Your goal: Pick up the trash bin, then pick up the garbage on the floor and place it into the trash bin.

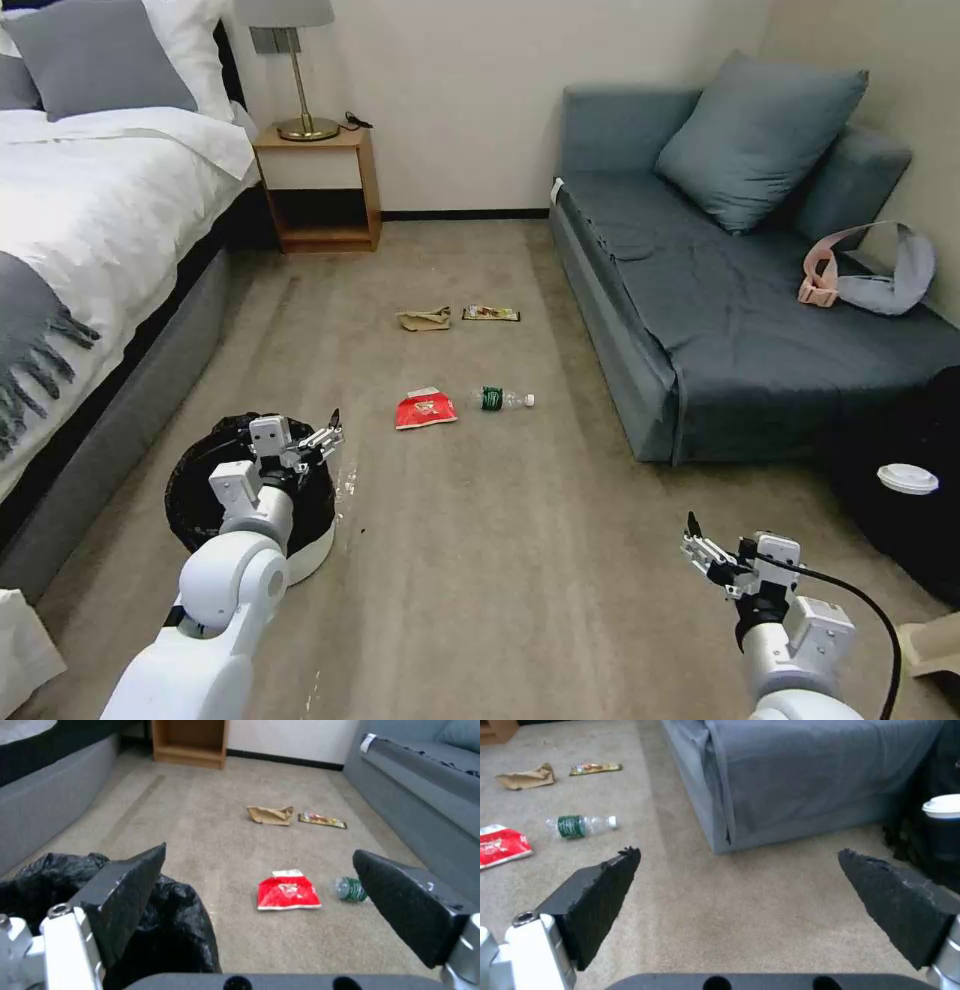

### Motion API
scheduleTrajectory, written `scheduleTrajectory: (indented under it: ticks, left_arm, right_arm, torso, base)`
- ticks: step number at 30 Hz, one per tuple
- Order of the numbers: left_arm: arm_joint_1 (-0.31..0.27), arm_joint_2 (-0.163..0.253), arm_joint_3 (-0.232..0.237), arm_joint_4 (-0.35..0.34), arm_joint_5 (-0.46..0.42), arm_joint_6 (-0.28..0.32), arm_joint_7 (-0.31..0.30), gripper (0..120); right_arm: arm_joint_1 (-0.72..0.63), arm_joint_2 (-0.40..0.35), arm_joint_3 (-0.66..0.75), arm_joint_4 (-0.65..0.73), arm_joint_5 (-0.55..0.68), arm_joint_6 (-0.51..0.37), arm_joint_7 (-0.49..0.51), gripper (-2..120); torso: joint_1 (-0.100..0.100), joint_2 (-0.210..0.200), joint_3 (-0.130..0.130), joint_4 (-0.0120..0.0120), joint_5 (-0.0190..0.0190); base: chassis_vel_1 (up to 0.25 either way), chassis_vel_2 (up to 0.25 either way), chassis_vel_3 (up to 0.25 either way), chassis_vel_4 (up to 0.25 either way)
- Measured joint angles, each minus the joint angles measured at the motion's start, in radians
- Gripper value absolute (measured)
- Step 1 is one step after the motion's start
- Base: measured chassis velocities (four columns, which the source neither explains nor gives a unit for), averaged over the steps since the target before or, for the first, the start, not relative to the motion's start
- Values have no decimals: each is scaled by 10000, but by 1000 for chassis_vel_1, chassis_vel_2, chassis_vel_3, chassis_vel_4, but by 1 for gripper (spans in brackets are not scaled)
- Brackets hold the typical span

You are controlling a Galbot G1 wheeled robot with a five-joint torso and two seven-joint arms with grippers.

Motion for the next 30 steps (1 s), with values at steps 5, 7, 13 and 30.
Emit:
scheduleTrajectory:
  ticks: [5,7,13,30]
  left_arm:
    - [145,-38,-63,-77,53,-40,5,100]
    - [181,-51,-95,-80,83,-72,8,100]
    - [180,-85,-148,-71,116,-67,-3,100]
    - [47,905,-1693,-11,-360,711,-420,99]
  right_arm:
    - [41,-8,-71,-103,-33,74,-8,100]
    - [87,-18,-133,-156,-54,106,-19,100]
    - [228,-103,-181,-273,-57,112,-26,100]
    - [714,-238,-545,-855,-71,186,-57,100]
  torso:
    - [0,0,0,0,1]
    - [0,0,0,0,1]
    - [0,0,0,0,1]
    - [-1,0,0,0,0]
  base:
    - [0,0,0,0]
    - [0,0,0,0]
    - [0,0,0,0]
    - [0,0,0,0]
